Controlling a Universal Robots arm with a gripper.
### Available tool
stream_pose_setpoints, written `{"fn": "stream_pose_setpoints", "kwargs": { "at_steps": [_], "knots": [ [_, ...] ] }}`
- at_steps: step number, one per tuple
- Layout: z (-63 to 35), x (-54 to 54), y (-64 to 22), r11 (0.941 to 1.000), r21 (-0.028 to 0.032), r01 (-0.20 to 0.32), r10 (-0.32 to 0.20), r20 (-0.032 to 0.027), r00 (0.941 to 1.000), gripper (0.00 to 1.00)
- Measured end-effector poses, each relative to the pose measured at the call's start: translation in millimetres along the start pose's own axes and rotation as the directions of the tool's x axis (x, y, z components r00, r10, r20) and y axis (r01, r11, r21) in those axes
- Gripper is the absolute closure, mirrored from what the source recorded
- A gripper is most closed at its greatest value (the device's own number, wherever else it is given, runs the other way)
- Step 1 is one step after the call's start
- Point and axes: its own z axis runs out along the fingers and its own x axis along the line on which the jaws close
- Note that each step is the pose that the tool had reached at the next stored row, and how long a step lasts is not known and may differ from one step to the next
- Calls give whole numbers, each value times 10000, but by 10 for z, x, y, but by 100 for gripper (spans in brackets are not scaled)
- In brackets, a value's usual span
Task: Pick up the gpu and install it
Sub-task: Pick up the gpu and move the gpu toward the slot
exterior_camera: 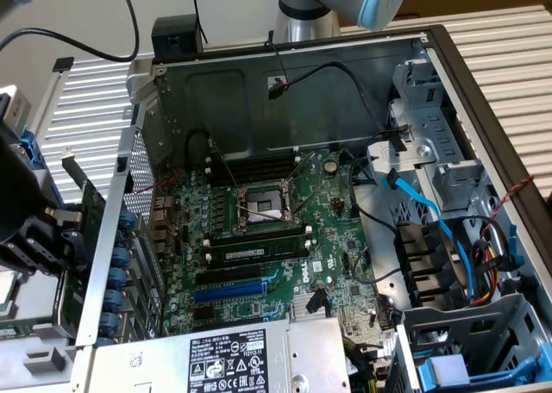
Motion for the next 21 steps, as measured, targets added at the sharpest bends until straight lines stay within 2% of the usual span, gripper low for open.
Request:
{"fn": "stream_pose_setpoints", "kwargs": {
  "at_steps": [2,3,5,6,9,10,14,18,19,21],
  "knots": [
    [-28,-6,-3,10000,-85,-18,18,-9,10000,71],
    [-74,-16,-4,9998,-180,-39,39,-24,10000,71],
    [-104,-22,-8,9998,-197,-49,48,-61,10000,71],
    [-111,-24,-13,9998,-195,-58,56,-108,9999,71],
    [-118,-27,-34,9998,-171,-95,90,-293,9995,71],
    [-123,-30,-59,9998,-149,-131,124,-478,9988,71],
    [-130,-35,-99,9998,-118,-175,165,-741,9971,71],
    [-144,-40,-140,9997,-70,-232,223,-1088,9938,71],
    [-159,-45,-151,9997,-60,-241,232,-1153,9931,71],
    [-212,-59,-171,9997,-52,-254,245,-1239,9920,71]
  ]
}}
